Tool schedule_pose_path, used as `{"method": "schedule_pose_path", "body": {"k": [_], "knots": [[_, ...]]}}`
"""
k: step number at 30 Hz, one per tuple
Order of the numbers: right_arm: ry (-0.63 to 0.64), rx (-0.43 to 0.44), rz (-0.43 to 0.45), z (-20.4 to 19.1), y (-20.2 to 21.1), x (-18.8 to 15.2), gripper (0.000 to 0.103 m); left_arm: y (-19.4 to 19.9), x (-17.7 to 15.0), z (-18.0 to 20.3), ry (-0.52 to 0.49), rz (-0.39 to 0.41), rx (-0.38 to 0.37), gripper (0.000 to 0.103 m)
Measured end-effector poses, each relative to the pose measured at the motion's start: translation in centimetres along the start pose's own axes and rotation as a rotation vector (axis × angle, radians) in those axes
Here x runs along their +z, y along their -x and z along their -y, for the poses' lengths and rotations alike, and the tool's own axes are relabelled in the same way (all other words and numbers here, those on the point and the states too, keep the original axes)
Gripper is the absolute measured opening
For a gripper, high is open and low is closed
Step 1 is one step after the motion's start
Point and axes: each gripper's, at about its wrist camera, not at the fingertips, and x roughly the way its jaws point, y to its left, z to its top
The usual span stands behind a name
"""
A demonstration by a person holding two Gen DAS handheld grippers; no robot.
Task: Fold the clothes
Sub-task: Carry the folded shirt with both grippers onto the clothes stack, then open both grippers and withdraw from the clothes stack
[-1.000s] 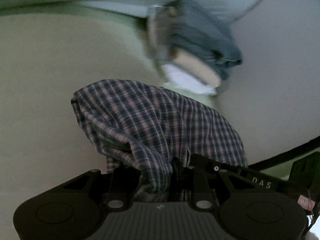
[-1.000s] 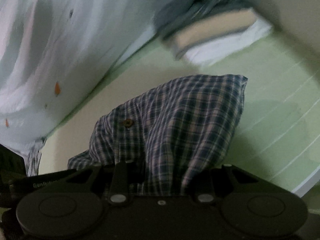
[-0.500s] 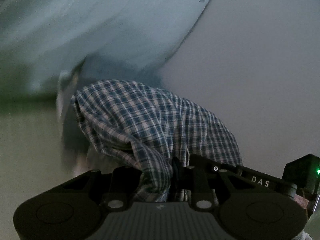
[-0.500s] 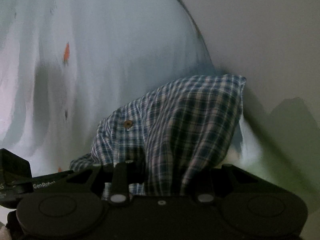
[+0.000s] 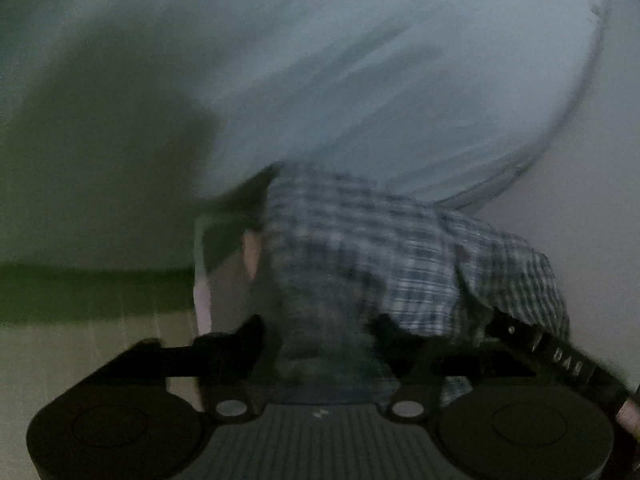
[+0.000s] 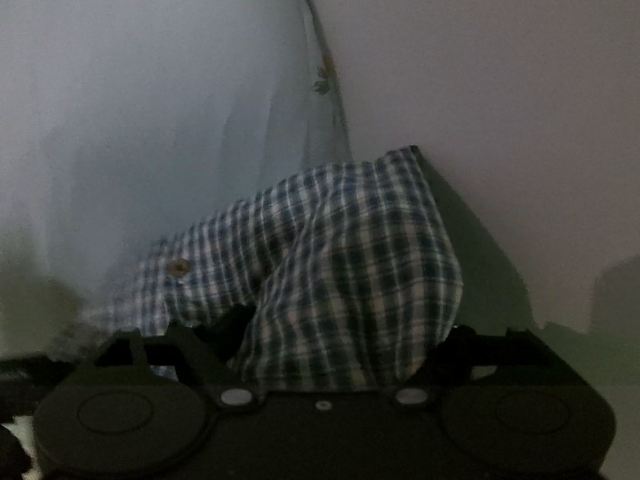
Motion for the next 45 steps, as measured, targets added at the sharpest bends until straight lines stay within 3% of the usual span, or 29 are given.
{"method": "schedule_pose_path", "body": {"k": [5,9,15,21,31,36,45], "knots": [[0.052,-0.016,0.018,0.3,0.8,-0.4,0.092,0.1,-0.7,-0.6,-0.028,0.017,0.015,0.087],[0.108,-0.033,0.035,-0.7,2.5,-0.3,0.092,1.5,0.4,0.5,-0.114,0.071,0.093,0.087],[0.145,-0.075,0.116,-2.4,8.7,-1.0,0.092,7.6,-2.1,1.8,-0.205,0.153,0.117,0.088],[0.158,-0.078,0.150,-3.3,16.3,-5.2,0.098,14.7,-7.2,2.0,-0.222,0.185,0.098,0.097],[0.166,-0.102,0.101,-3.7,26.0,-13.9,0.102,21.1,-16.8,0.8,-0.255,0.093,0.110,0.098],[0.150,-0.117,0.034,-2.6,28.8,-19.0,0.102,23.2,-21.0,0.7,-0.255,0.056,0.122,0.102],[0.134,-0.144,-0.049,-0.6,32.1,-25.2,0.102,25.9,-27.5,1.2,-0.380,0.004,0.150,0.103]]}}
